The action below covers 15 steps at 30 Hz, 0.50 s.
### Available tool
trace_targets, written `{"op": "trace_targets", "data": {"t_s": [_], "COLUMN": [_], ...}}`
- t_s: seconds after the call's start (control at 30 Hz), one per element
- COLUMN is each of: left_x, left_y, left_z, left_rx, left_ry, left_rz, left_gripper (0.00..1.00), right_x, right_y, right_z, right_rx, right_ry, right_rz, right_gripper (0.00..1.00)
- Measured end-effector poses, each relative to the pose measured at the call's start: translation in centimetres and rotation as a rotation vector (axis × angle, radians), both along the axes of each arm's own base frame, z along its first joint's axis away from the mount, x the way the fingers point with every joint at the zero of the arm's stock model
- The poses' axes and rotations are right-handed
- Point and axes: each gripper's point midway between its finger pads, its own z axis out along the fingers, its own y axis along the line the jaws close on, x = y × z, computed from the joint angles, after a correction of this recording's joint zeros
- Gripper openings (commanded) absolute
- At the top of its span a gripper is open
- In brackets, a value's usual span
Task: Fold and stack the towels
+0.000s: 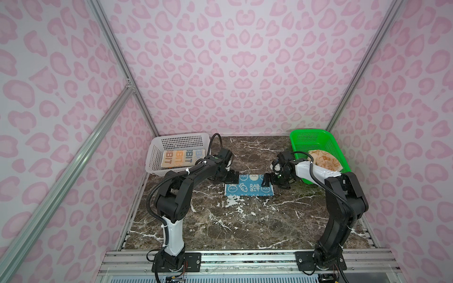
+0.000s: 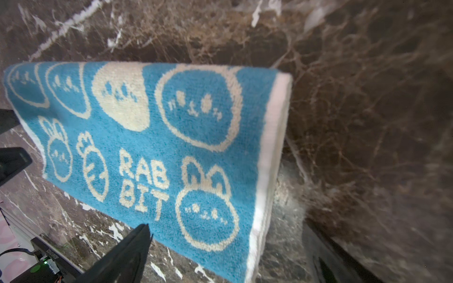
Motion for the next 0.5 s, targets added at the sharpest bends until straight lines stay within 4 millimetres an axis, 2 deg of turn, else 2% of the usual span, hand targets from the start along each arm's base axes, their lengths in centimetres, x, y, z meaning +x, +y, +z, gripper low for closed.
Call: {"op": "trace_targets", "data": {"t_s": [0.17, 0.3, 0.4, 0.5], "left_x": [-0.7, -0.7, -0.8, -0.7], "left_y": [0.4, 0.6, 0.9, 1.0], "left_z": [-1.5, -2.1, -2.6, -3.0], "left_rx": [0.036, 0.074, 0.111, 0.135], "left_ry": [0.045, 0.042, 0.040, 0.037], "left_rz": [-0.022, -0.030, -0.034, -0.042], "left_gripper": [0.99, 0.88, 0.73, 0.50], "right_x": [0.2, 0.4, 0.4, 0.4], "right_y": [0.6, 1.1, 1.1, 1.2], "right_z": [-0.2, -0.2, -0.2, -0.2], "right_rx": [0.019, 0.030, 0.034, 0.037], "right_ry": [-0.017, -0.035, -0.043, -0.046], "right_rz": [0.006, 0.010, 0.008, 0.002], "right_gripper": [0.98, 0.98, 0.98, 0.98]}}
